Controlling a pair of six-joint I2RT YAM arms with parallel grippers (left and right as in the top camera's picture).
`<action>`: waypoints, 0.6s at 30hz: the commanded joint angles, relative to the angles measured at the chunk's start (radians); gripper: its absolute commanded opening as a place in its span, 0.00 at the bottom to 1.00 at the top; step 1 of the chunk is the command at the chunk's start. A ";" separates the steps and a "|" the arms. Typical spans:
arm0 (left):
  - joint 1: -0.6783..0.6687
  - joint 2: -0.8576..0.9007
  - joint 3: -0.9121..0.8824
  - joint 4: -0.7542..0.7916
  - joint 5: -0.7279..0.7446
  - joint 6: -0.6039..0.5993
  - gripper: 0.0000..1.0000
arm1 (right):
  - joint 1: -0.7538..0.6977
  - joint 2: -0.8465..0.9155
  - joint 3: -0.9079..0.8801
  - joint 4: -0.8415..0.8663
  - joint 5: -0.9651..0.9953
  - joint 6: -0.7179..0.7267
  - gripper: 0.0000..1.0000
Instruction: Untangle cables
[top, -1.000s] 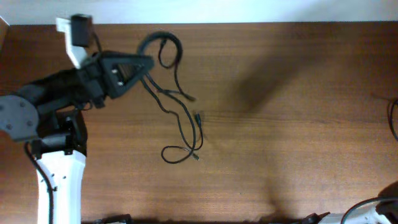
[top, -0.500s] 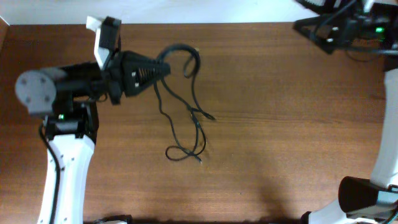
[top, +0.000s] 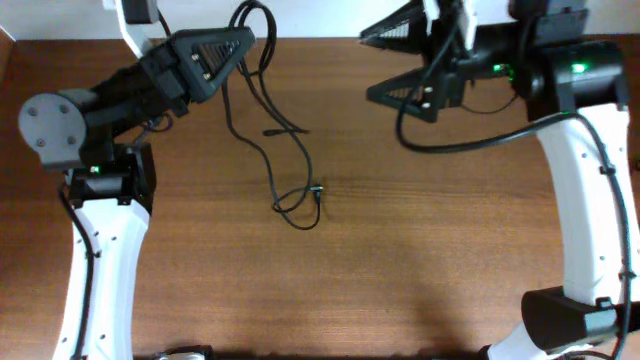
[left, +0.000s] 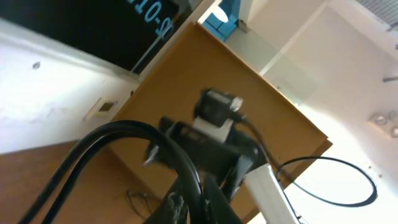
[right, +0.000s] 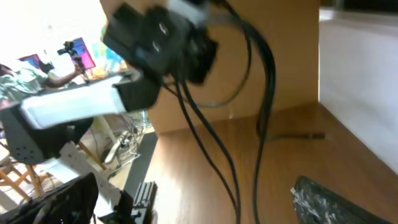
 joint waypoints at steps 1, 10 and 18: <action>-0.010 -0.011 0.066 0.009 -0.048 -0.048 0.05 | 0.069 0.011 0.001 -0.023 0.126 -0.108 0.99; -0.092 -0.010 0.069 -0.006 -0.109 -0.042 0.00 | 0.221 0.060 0.001 -0.030 0.224 -0.113 0.99; -0.133 -0.009 0.069 -0.006 -0.167 -0.039 0.00 | 0.240 0.068 0.001 -0.030 0.224 -0.113 0.60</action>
